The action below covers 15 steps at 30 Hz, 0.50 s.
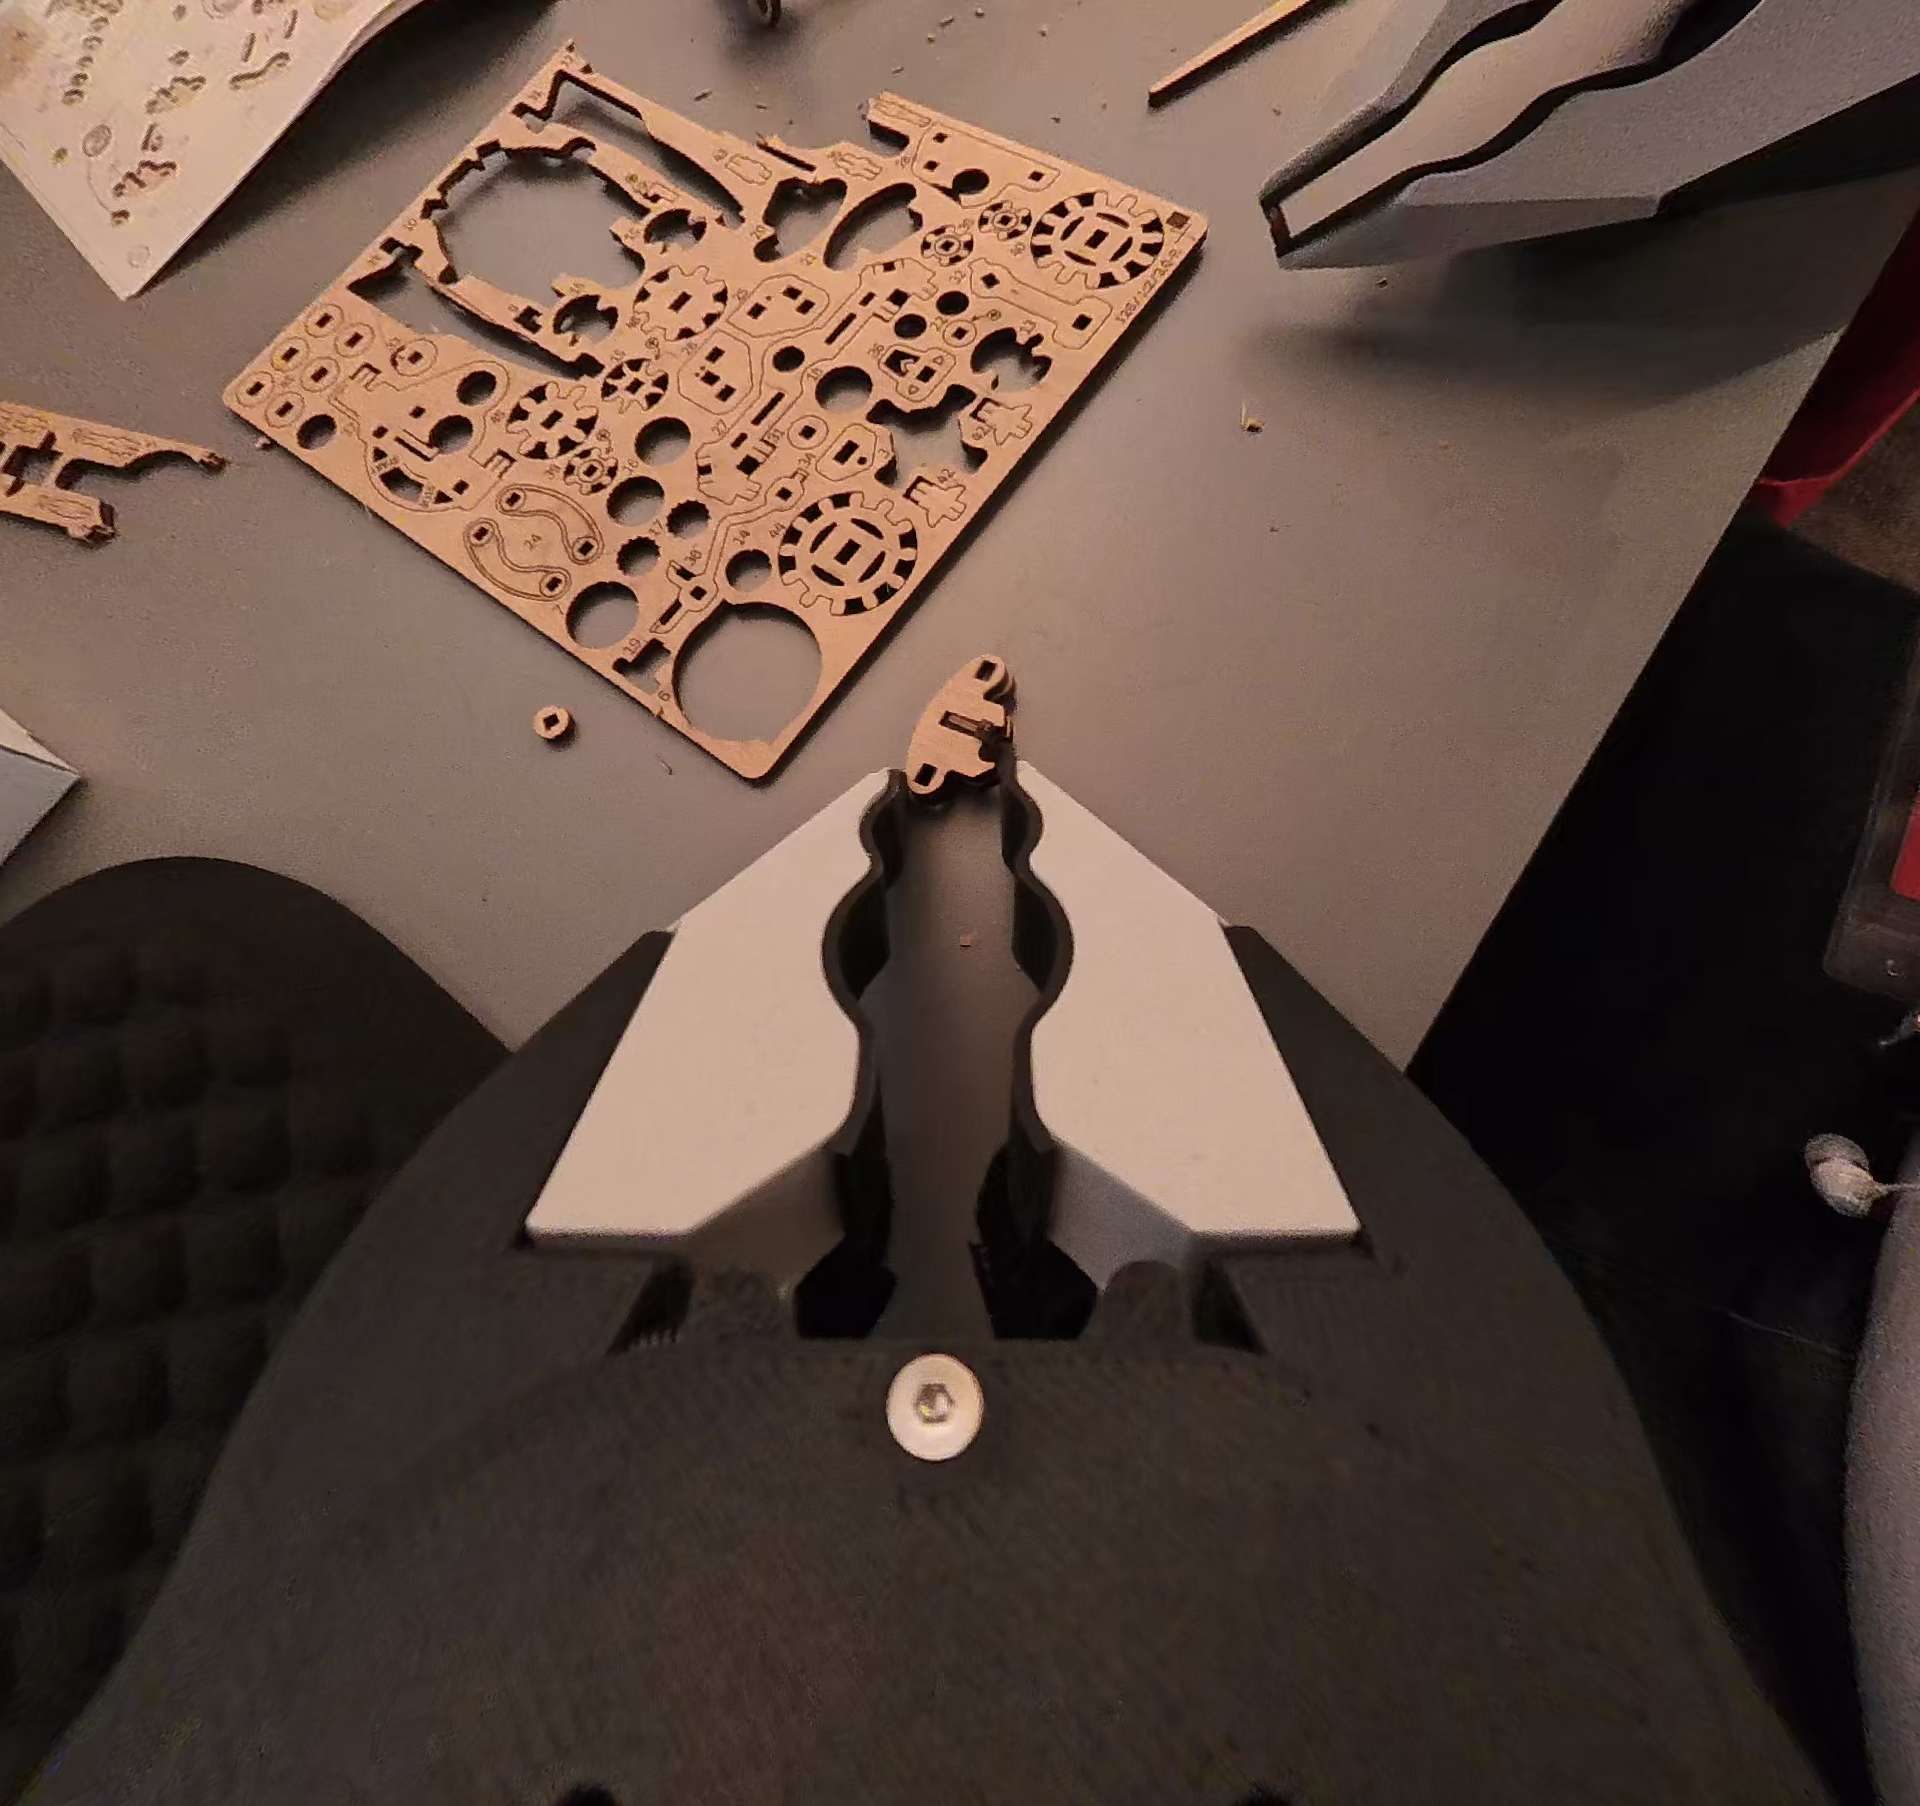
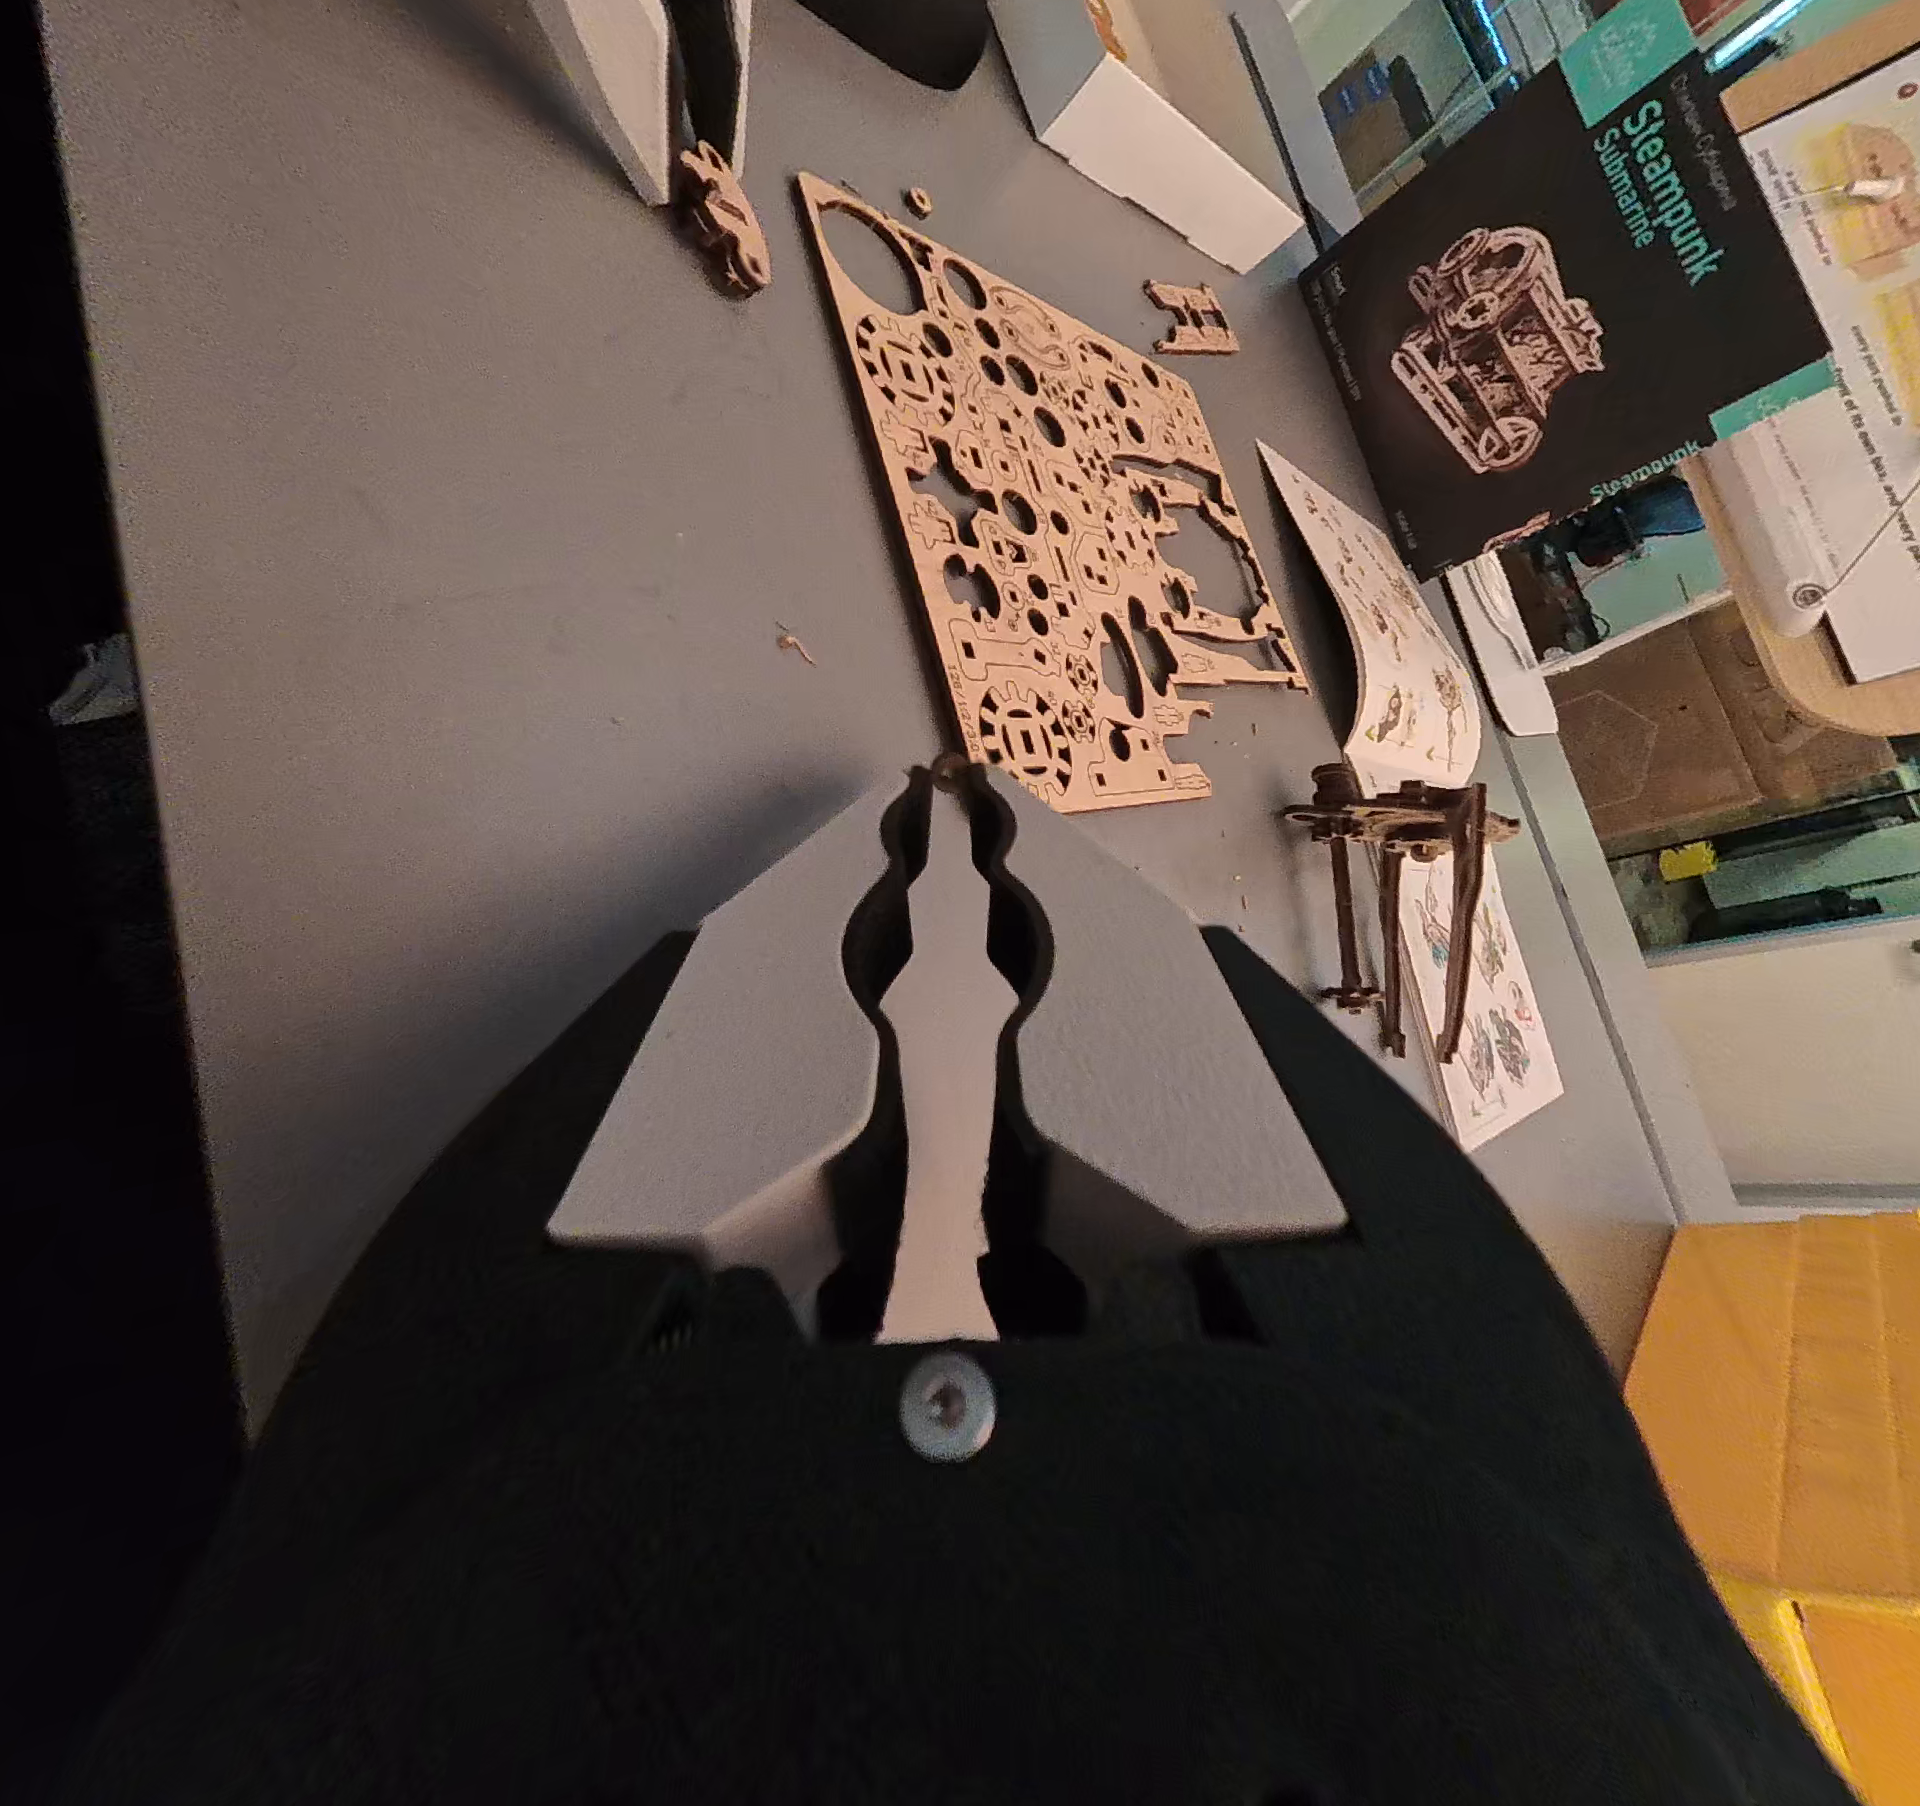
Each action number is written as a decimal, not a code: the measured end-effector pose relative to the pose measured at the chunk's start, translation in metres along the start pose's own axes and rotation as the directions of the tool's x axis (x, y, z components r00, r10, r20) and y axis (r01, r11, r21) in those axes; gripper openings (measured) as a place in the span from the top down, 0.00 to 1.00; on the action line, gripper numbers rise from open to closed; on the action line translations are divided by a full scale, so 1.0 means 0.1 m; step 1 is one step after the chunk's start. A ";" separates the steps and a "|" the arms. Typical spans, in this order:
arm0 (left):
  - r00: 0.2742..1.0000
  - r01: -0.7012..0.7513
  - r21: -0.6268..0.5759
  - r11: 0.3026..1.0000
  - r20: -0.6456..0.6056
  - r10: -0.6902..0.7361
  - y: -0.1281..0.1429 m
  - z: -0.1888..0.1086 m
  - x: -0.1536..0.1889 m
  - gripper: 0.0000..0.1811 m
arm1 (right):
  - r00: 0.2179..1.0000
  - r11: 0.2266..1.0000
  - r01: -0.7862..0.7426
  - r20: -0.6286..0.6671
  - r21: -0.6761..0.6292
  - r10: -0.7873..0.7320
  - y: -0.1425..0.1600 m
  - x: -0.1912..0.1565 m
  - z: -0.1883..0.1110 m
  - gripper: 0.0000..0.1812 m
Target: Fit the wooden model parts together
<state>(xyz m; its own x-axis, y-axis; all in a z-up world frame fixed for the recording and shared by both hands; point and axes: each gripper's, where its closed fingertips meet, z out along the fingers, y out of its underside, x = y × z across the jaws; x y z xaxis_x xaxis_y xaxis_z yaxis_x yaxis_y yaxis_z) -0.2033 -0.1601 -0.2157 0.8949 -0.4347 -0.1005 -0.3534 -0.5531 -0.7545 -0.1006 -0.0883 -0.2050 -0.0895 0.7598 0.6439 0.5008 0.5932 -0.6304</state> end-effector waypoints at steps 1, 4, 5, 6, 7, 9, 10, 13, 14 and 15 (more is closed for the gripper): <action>1.000 0.006 0.000 1.000 -0.005 -0.006 0.00 0.00 0.00 0.91 | 1.000 1.000 -0.002 -0.004 -0.003 0.002 0.01 0.01 0.00 0.97; 0.999 0.021 0.001 1.000 -0.028 -0.021 -0.01 0.01 0.00 0.83 | 1.000 1.000 0.002 -0.010 -0.005 -0.002 0.01 0.01 0.00 0.97; 0.999 0.026 0.000 1.000 -0.038 -0.026 -0.01 0.02 0.01 0.80 | 1.000 1.000 0.001 -0.010 -0.006 -0.001 0.01 0.01 0.00 0.97; 0.998 0.028 -0.001 1.000 -0.048 -0.028 -0.01 0.02 0.02 0.79 | 1.000 1.000 -0.003 -0.009 -0.007 0.003 0.01 0.01 0.00 0.97; 0.998 0.028 0.000 1.000 -0.051 -0.028 -0.01 0.02 0.02 0.79 | 1.000 1.000 -0.009 -0.009 -0.010 0.009 0.02 0.02 0.00 0.97; 0.998 0.019 0.001 1.000 -0.054 -0.019 -0.02 0.02 0.03 0.80 | 1.000 1.000 -0.020 -0.009 -0.017 0.020 0.02 0.03 0.01 0.97; 0.998 0.015 0.002 1.000 -0.053 -0.015 -0.02 0.03 0.04 0.82 | 1.000 1.000 -0.022 -0.006 -0.016 0.022 0.02 0.03 0.01 0.97; 0.999 0.020 0.001 1.000 -0.040 -0.020 -0.04 0.05 0.03 0.83 | 1.000 1.000 -0.017 0.009 -0.004 0.017 0.00 0.01 0.01 0.97; 0.999 0.022 0.001 1.000 -0.041 -0.022 -0.05 0.06 0.03 0.82 | 1.000 1.000 -0.013 0.015 0.002 0.013 -0.01 -0.01 0.01 0.97; 0.999 0.023 0.001 1.000 -0.048 -0.023 -0.06 0.07 0.03 0.82 | 1.000 1.000 -0.010 0.022 0.009 0.010 -0.03 -0.02 0.01 0.97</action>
<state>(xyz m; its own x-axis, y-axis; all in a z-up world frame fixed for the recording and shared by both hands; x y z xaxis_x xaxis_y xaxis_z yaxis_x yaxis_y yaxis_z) -0.1965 -0.1536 -0.2163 0.8888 -0.4553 -0.0519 -0.3324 -0.5626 -0.7570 -0.1030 -0.0917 -0.2047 -0.1037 0.7712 0.6280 0.4939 0.5880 -0.6406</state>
